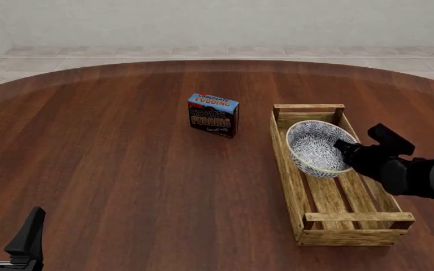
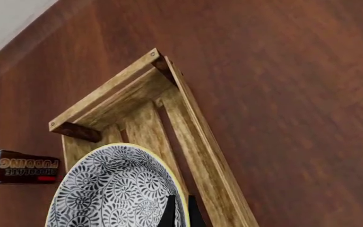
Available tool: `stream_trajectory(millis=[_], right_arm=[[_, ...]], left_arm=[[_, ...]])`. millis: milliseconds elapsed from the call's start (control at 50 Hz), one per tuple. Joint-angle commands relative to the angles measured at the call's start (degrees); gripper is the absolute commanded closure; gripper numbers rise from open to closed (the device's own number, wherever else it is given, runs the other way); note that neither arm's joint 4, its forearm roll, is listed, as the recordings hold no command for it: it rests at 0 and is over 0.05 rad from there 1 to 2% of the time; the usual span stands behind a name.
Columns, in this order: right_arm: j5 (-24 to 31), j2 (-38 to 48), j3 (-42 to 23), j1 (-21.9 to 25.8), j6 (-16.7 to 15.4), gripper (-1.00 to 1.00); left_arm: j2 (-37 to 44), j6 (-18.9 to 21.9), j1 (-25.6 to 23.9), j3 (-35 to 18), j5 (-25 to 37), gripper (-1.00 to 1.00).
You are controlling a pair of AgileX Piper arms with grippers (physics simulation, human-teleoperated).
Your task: Pick up the bowl on the left and put it in the tray.
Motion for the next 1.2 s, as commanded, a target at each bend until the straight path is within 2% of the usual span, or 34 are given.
stream_trajectory(millis=[20, 1200], right_arm=[[-0.61, 0.65, -0.26, -0.03, 0.35, 1.0], [-1.39, 4.86, -1.98, -1.01, 0.01, 1.0]], left_arm=[[0.0, 0.0, 0.0, 0.0, 0.0, -1.0], [0.0, 0.0, 0.0, 0.0, 0.0, -1.0]])
